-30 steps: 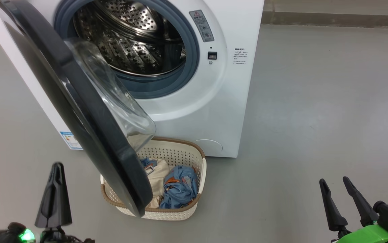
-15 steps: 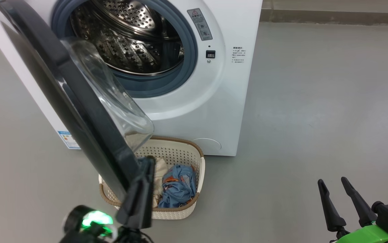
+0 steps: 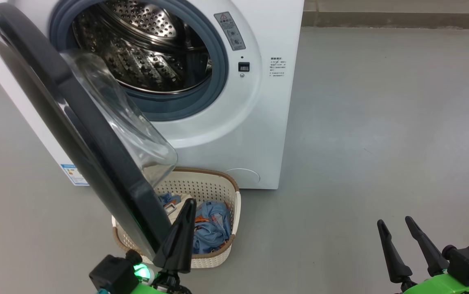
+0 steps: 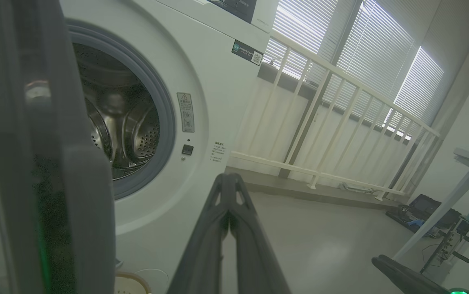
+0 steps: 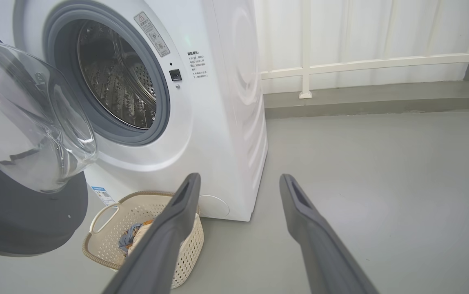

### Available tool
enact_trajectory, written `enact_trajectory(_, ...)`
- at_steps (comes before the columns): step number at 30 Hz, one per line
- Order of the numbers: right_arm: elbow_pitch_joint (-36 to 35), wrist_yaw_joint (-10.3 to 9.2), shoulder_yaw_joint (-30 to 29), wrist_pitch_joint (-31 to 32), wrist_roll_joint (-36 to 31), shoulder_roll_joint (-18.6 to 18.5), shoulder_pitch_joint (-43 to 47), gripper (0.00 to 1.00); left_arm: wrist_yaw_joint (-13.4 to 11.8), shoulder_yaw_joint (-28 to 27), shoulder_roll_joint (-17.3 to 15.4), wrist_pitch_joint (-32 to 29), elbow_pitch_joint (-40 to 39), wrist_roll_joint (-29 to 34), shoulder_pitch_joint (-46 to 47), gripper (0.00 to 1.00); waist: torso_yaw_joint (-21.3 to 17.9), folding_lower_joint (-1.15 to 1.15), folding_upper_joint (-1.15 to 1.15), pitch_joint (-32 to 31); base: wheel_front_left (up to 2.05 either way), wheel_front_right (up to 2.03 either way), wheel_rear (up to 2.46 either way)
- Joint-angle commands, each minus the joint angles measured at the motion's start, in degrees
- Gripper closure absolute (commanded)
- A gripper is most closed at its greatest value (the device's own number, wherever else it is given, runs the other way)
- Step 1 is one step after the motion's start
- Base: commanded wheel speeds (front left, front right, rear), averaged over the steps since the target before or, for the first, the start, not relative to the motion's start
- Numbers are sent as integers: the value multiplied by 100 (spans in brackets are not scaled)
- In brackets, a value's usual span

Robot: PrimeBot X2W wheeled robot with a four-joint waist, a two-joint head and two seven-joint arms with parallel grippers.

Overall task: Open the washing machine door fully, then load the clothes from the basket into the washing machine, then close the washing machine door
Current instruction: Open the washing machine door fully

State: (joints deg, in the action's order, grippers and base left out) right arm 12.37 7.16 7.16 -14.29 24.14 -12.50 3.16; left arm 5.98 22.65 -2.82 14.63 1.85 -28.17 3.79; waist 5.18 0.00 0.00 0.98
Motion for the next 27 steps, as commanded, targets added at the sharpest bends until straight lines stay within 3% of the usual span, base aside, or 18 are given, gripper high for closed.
enact_trajectory(1, -108, 33, 121, -71, -24, -79, -134, 0, -8, -191, -7, 35, -68, -110, 303, 100, -4, 0, 0, 0, 0, 0, 0)
enact_trajectory(27, -197, 33, 100, -71, -61, -109, -213, 0, 13, -717, -6, 37, 924, -354, 668, 100, 31, 0, 0, 77, 0, 0, 0)
